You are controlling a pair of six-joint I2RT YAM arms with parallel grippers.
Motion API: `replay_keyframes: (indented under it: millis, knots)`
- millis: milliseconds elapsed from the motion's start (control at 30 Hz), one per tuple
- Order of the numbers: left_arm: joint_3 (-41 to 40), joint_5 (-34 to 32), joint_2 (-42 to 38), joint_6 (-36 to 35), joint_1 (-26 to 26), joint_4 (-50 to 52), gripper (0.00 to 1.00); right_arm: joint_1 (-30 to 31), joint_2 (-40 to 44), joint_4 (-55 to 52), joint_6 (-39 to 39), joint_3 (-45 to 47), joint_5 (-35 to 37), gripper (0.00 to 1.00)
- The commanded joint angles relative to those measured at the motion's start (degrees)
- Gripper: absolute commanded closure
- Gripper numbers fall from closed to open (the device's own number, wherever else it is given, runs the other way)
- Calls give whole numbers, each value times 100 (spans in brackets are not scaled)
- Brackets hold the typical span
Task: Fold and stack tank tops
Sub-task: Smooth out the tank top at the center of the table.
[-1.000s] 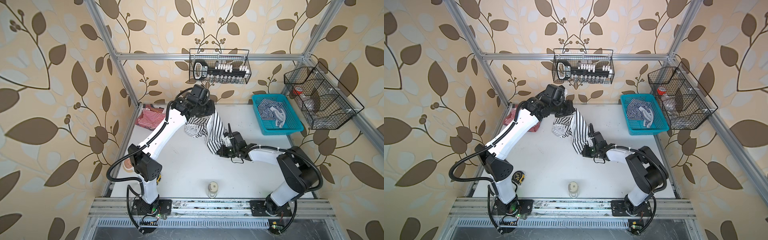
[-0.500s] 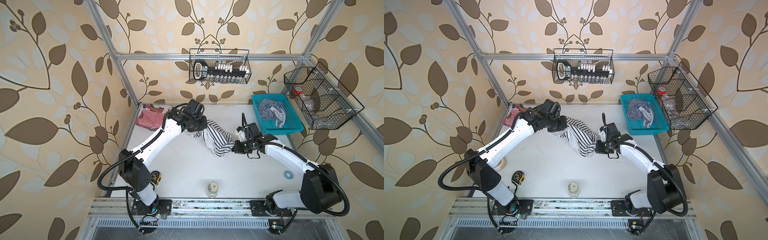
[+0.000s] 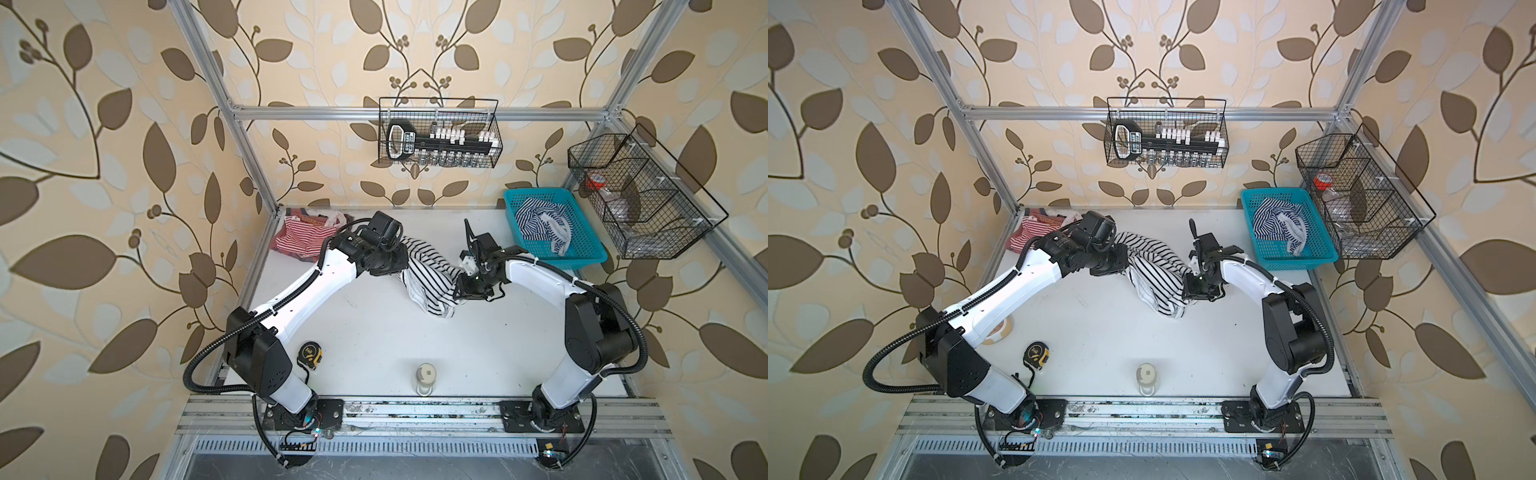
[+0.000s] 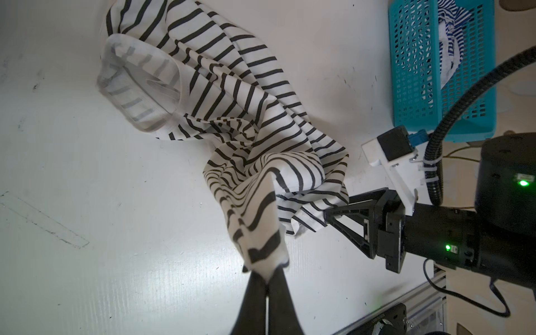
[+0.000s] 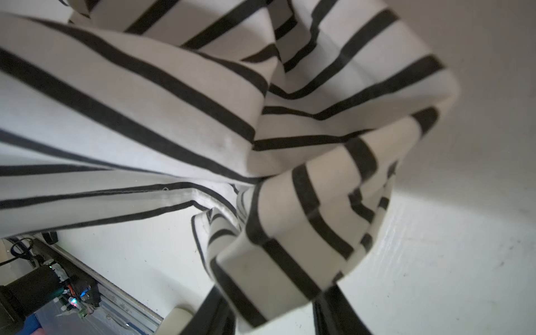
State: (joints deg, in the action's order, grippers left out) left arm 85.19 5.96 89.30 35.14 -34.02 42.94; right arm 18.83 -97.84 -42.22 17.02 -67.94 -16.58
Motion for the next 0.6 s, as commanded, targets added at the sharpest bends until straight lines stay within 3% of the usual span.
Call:
replay_keyframes:
  millis: [0, 267, 567]
  knots:
    - [-20, 79, -211, 7, 55, -110, 100, 0, 422, 252, 144, 356, -186, 53]
    - [-35, 169, -149, -10, 54, -89, 100, 458, 638, 1001, 606, 1028, -466, 50]
    - [-83, 93, -237, -31, 55, -20, 100, 527, 808, 1284, 769, 1491, -332, 49]
